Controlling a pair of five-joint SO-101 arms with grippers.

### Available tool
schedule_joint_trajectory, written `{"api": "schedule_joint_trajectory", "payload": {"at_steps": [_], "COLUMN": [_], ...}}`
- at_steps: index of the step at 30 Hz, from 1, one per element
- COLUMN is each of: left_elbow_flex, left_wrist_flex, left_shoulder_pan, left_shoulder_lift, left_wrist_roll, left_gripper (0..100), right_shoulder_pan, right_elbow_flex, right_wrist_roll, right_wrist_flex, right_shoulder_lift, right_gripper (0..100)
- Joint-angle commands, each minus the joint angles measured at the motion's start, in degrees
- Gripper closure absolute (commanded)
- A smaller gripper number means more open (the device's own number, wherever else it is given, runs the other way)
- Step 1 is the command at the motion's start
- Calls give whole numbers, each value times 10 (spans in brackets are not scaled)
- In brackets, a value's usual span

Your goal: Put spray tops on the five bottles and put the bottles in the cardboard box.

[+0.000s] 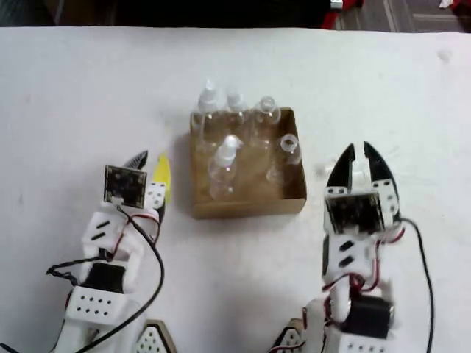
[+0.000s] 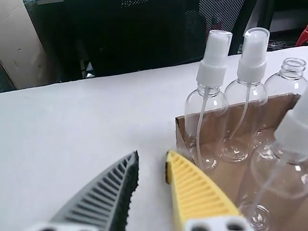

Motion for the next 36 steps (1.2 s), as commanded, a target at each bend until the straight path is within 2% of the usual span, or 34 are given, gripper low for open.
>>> {"api": "schedule_joint_trajectory", "payload": {"at_steps": [1,5,12,17,23,30,36], "left_elbow_flex": [-11,-11,-11,-11,-4,5,6], "left_wrist_flex": [3,2,0,0,-28,-32,-32], "left_shoulder_pan": [-7,-7,-4,-4,-3,19,18], "left_shoulder_lift": [-15,-15,-15,-15,-13,-14,-14], "left_wrist_roll": [-6,-7,-8,-8,-43,-48,-48], "left_gripper": [956,976,976,976,976,976,976], "right_shoulder_pan": [20,33,32,49,71,63,51], "right_elbow_flex": [-140,-277,-447,-528,-563,-559,-564], "right_wrist_roll": [33,44,202,312,331,347,347], "right_wrist_flex": [37,76,182,205,206,214,208], "right_shoulder_lift": [186,406,690,831,925,955,983], "right_gripper": [954,954,954,954,946,776,765]}}
